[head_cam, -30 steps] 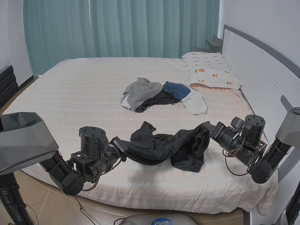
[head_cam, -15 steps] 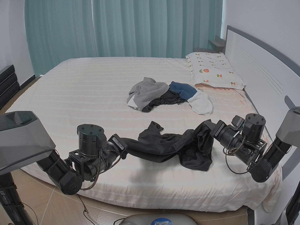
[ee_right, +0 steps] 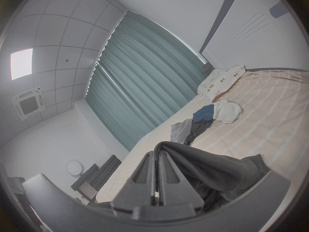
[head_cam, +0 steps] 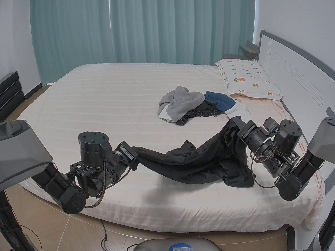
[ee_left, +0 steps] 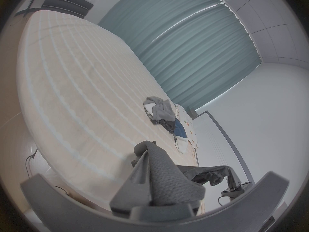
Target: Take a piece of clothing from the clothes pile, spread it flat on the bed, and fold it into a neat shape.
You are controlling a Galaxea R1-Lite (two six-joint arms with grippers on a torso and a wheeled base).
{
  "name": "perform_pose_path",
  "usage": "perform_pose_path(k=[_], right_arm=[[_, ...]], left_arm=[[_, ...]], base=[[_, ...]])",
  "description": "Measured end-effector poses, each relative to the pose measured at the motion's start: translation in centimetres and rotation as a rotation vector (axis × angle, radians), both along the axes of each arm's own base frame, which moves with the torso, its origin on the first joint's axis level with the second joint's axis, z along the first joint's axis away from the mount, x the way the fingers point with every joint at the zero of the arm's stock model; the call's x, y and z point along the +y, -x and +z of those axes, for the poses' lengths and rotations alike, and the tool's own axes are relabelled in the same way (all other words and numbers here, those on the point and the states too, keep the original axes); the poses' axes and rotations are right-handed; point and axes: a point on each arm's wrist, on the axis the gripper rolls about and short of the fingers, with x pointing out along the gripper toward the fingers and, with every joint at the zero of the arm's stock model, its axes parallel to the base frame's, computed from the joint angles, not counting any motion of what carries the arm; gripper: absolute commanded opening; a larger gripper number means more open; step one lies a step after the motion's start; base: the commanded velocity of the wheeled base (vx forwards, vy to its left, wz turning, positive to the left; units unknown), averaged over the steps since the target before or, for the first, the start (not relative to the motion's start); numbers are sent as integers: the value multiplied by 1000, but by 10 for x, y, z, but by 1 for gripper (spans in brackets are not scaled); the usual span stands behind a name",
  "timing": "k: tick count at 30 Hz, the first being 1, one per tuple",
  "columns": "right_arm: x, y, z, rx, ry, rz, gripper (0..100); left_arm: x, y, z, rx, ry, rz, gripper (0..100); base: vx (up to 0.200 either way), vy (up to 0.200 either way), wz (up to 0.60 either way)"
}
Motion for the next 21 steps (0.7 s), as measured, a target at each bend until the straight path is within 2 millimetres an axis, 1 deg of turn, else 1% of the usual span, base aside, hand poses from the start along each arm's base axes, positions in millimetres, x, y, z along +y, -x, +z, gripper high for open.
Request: perform_pose_path(k=[7, 21], right_arm=[[1, -3, -2, 0, -5, -2, 0], [1, 0, 6, -22, -22, 12, 0]], left_arm=[[8, -3, 7, -31, -13, 19, 0], [14, 1, 20, -65, -4, 23, 0]], base=[[0, 200, 0], [0, 200, 0]])
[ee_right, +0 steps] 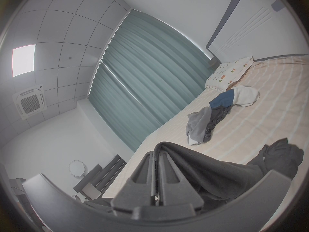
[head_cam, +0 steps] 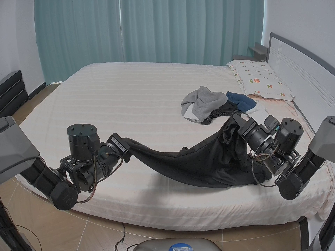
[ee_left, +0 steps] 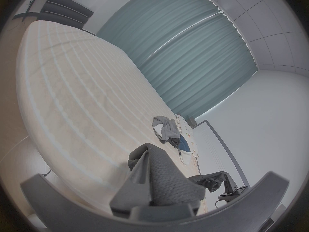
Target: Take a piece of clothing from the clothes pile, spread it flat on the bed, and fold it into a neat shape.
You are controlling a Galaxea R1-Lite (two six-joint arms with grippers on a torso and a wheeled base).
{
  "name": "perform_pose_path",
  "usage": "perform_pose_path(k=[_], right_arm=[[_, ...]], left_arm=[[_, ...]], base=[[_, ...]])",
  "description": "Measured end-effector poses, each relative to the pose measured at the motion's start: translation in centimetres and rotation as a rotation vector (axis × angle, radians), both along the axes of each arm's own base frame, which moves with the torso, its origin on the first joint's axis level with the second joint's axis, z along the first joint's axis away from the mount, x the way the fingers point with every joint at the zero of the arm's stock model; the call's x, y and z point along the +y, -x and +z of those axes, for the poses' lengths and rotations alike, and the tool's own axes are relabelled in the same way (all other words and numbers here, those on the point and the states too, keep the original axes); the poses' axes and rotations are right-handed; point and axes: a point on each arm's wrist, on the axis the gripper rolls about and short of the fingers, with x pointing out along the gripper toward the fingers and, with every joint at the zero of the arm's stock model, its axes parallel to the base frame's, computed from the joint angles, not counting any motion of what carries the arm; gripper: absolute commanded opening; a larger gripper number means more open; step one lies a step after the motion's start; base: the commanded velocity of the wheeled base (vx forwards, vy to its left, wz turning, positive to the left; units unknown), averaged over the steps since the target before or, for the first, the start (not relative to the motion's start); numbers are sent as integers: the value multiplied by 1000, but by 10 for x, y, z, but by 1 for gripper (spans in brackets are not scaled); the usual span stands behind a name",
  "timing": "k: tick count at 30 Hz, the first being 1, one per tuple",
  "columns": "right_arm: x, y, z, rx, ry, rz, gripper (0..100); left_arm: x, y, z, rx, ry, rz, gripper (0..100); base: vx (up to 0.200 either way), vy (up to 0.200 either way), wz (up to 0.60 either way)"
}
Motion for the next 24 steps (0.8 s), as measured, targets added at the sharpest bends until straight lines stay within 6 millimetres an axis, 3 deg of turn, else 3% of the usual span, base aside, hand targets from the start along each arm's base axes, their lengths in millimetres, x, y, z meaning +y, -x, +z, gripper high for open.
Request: perform_pose_path(k=[24], right_arm=[[-6, 0, 7, -8, -45, -6, 0]], left_arm=[[0, 1, -1, 6, 0, -4, 0]], base=[[0, 200, 0]])
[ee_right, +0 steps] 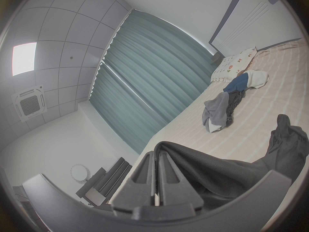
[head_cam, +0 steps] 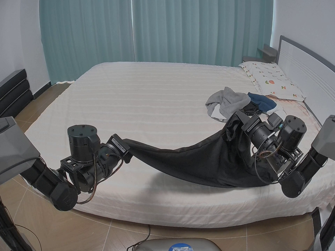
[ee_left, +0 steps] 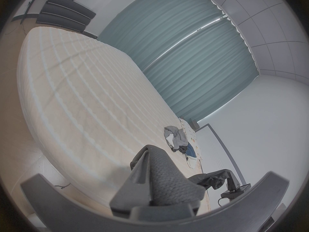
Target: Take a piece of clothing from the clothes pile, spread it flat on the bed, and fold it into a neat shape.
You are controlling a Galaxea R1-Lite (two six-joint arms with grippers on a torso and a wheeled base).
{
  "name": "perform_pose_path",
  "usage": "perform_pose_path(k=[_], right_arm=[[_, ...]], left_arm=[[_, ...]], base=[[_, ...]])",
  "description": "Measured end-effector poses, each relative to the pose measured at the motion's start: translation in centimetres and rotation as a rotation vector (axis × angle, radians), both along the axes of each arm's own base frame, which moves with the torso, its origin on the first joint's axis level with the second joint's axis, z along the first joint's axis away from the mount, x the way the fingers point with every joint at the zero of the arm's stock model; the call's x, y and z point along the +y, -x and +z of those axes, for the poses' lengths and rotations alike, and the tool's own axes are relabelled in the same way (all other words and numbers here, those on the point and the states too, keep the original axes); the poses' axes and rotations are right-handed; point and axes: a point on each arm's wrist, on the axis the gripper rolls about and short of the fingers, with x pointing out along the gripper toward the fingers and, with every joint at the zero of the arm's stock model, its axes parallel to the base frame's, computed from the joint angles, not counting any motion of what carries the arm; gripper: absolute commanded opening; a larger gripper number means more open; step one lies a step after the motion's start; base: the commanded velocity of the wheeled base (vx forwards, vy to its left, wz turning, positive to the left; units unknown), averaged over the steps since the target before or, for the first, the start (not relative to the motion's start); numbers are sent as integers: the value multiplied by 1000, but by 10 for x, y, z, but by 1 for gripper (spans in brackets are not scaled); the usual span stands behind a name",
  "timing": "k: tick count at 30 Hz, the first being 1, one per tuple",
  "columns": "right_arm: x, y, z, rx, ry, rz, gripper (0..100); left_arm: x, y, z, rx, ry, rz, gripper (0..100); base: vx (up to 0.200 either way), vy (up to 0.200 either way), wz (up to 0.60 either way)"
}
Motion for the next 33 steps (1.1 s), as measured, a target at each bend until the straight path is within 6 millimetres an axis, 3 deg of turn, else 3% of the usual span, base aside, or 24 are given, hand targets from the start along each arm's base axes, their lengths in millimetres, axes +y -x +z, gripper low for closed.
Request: perform_pose_path(k=[11, 26, 33], right_arm=[[0, 3, 3, -4, -11, 14, 0], [8, 7, 0, 4, 4, 35, 0], [9, 16, 2, -15, 85, 33, 0]], left_arm=[[0, 1, -1, 4, -1, -2, 0], [-8, 7, -4, 19, -1, -32, 0], [-21, 17, -5, 26, -15, -79, 0]], base=[[0, 200, 0], [0, 0, 0], [-200, 0, 0]])
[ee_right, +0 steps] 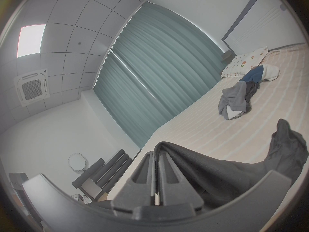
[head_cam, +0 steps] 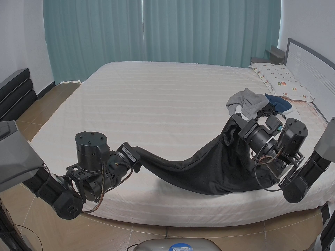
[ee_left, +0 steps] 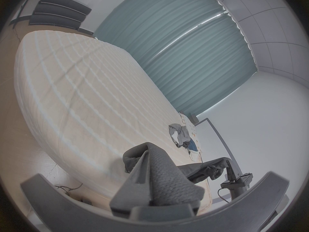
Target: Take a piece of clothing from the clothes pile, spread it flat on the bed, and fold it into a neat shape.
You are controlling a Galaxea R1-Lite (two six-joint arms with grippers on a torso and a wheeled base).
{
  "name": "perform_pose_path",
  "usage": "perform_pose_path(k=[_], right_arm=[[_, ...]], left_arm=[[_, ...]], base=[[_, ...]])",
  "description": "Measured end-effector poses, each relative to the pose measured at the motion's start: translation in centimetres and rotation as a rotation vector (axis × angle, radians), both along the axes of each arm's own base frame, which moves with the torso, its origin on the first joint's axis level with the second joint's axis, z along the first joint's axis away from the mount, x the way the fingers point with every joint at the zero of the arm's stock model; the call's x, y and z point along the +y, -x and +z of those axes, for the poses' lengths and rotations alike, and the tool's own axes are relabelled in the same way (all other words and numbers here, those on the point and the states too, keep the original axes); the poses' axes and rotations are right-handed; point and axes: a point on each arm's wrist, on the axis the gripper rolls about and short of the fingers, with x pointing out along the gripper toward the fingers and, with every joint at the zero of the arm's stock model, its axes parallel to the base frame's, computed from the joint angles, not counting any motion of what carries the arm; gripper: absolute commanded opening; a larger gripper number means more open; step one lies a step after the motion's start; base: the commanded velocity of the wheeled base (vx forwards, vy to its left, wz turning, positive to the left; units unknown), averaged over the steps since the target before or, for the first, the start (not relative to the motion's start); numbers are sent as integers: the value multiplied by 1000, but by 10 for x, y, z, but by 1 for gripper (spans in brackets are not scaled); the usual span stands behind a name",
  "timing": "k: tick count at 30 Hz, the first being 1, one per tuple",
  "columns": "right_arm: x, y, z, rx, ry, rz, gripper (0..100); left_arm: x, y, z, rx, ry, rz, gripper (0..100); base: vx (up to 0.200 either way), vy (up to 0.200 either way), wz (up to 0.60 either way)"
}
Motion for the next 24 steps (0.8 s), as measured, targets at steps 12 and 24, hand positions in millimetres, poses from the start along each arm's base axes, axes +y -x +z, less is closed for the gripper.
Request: perform_pose_path(k=[12, 24], right_arm=[[-24, 59, 49, -80, 50, 0, 0], [-45, 89, 152, -195, 21, -35, 0]], left_arm=[[-3, 20, 23, -51, -81, -58, 0], [6, 26, 103, -100, -92, -47, 0]], base=[[-83, 0, 0], [0, 0, 0]])
